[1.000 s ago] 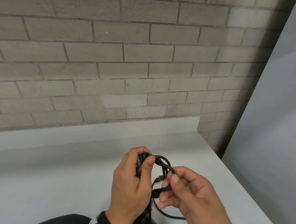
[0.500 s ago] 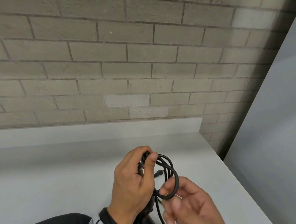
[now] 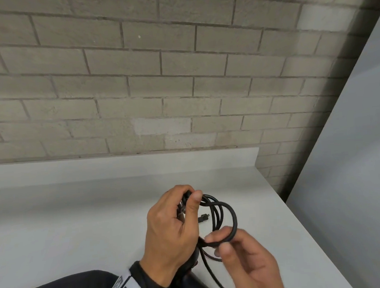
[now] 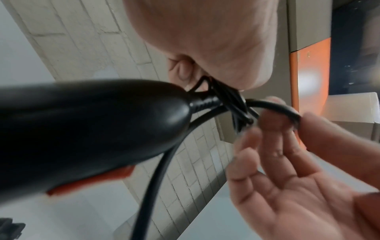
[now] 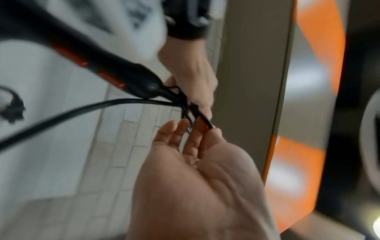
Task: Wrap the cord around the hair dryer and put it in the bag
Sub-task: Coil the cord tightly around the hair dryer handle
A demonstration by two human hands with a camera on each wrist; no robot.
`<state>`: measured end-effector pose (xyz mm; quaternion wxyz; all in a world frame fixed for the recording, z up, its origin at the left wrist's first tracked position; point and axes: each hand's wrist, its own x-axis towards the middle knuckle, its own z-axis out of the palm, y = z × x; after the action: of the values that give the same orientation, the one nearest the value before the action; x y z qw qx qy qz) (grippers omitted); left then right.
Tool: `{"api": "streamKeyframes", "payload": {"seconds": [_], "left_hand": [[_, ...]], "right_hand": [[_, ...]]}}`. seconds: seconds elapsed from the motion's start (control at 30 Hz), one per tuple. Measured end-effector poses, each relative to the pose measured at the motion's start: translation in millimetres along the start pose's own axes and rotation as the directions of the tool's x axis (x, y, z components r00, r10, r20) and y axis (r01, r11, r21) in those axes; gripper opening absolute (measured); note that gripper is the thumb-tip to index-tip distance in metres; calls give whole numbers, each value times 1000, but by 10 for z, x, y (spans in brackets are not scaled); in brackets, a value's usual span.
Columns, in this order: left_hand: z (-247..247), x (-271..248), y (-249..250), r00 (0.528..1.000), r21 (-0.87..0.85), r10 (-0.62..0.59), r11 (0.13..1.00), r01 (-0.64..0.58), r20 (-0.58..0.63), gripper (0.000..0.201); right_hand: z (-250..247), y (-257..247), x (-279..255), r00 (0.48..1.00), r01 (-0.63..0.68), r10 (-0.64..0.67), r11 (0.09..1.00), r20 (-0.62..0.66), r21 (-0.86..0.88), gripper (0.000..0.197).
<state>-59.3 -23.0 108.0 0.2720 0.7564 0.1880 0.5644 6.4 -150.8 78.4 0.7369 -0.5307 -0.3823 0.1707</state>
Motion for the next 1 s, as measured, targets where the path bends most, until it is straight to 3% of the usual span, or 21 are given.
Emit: {"api": "streamKeyframes", "payload": {"seconds": [0.07,0.13,0.2,0.23,0.3,0.37,0.5,0.57,0.63,0.67,0.73,0.83,0.93,1.0], "left_hand": [[-12,16,-24,1000,-5,-5,1000,5,-17,31],[-23,30,-36,1000,-16,12,1000,-12,-26,34],[-30,34,-39,1000,-29,24,999,-24,-20,39],[-31,33,-43,1000,-37,17,999,-18,-21,40],[-23,29,-60,999,-59,-16,998,15,-32,34],[-4,17,-80,998,-68,-44,997,42,-33,29],[11,10,-106,996,-48,-79,996,76,-48,31],[7,13,-116,994,-33,-93,995,92,-57,32],[5,9,-117,993,-32,-110,994,108,-52,32],[6,3,-114,992,-33,-116,993,114,-47,32],[17,-16,-102,992,-31,-123,992,122,-40,31],[36,-37,-85,992,-34,-125,992,124,-34,31],[47,-46,-79,994,-36,-110,993,109,-27,31],[40,-45,-84,994,-44,-109,993,107,-30,32]], "right_hand": [[-133,-47,68,993,-110,95,951,66,287,39],[-207,-108,107,967,-222,73,713,244,666,35],[-359,-210,96,942,-334,240,614,234,715,42],[-432,-205,87,925,-379,248,593,287,711,47],[-505,-141,100,884,-442,147,573,444,690,59],[-564,-52,122,851,-473,63,522,521,710,65],[-543,143,89,886,-398,14,534,463,746,46],[-474,299,91,921,-254,-41,691,387,677,41],[-341,429,33,938,-21,-121,916,325,401,44],[-279,433,16,939,89,-157,970,306,228,46],[-164,399,-21,947,253,-232,965,223,-67,53],[10,305,-35,920,383,-385,851,69,-359,47],[64,263,10,881,444,-472,797,37,-409,25],[65,275,15,893,426,-448,868,-34,-253,23]]}}
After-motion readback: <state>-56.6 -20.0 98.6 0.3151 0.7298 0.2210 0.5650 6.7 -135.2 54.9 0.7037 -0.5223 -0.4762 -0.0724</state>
